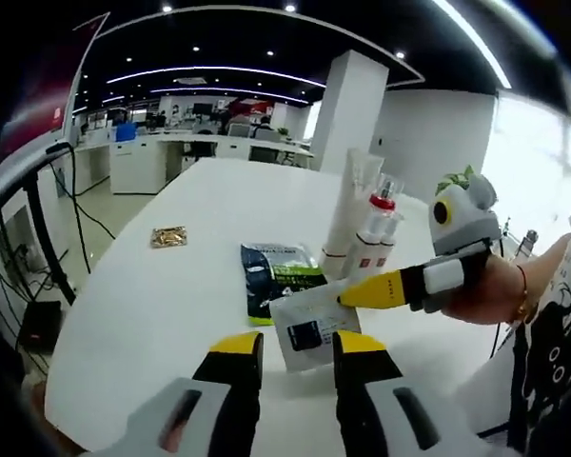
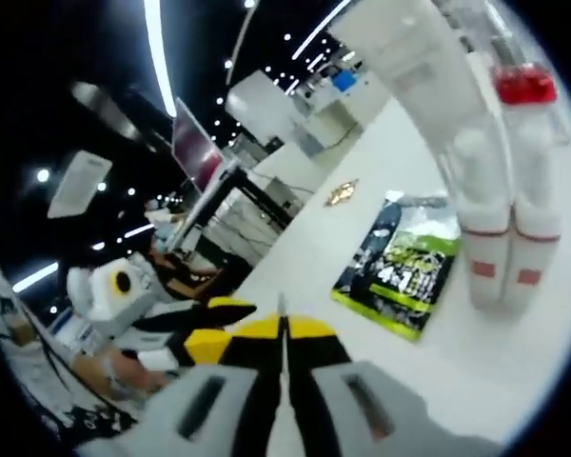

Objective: Arrange the skincare products in the storage area until every visible bottle or jar stands upright without overlapping.

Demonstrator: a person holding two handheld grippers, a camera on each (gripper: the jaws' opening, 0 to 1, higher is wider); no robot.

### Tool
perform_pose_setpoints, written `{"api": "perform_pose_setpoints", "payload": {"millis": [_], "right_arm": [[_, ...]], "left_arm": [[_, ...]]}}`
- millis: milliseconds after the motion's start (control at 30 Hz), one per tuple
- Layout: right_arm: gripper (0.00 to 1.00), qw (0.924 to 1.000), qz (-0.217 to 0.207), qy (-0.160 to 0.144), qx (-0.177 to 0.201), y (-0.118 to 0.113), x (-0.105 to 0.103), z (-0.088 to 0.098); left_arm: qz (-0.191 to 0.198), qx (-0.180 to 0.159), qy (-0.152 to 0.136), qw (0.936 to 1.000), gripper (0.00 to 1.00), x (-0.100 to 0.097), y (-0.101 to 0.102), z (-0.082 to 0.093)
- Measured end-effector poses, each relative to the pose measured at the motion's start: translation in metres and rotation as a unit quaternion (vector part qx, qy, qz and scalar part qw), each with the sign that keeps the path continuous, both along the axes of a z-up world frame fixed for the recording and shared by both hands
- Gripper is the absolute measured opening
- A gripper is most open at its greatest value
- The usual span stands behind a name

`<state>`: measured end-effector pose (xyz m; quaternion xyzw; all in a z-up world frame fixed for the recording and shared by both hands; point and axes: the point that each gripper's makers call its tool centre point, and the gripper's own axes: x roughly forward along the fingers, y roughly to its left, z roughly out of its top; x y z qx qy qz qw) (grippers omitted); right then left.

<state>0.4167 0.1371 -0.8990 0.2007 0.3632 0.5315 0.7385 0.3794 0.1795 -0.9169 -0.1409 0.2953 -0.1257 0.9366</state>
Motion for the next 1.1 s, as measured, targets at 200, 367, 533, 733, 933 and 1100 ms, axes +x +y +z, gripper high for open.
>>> {"api": "perform_pose_setpoints", "payload": {"millis": [200, 367, 533, 733, 933, 1100], "right_arm": [[0.0, 0.9997, -0.002, 0.003, 0.025, -0.007, 0.003, 0.011], [0.0, 0.999, 0.001, 0.014, 0.041, -0.01, 0.001, 0.018], [0.0, 0.9978, 0.01, 0.029, 0.059, -0.008, -0.004, 0.024], [0.0, 0.9987, 0.012, 0.013, 0.048, -0.006, -0.007, 0.023], [0.0, 0.9998, 0.01, -0.011, 0.015, -0.007, -0.006, 0.015], [0.0, 0.997, 0.022, -0.063, -0.04, -0.007, -0.008, 0.004]], "left_arm": [[-0.009, -0.059, 0.006, 0.9982, 0.3, -0.001, -0.001, -0.003], [-0.016, -0.095, 0.012, 0.9953, 0.28, -0.003, -0.006, -0.004], [-0.025, -0.153, 0.013, 0.9878, 0.27, -0.004, -0.012, -0.002], [-0.037, -0.148, 0.011, 0.9882, 0.15, -0.008, -0.013, -0.003], [-0.024, -0.128, 0.009, 0.9915, 0.04, -0.009, -0.007, -0.001], [-0.017, -0.108, 0.012, 0.9939, 0.01, -0.008, -0.004, -0.001]]}}
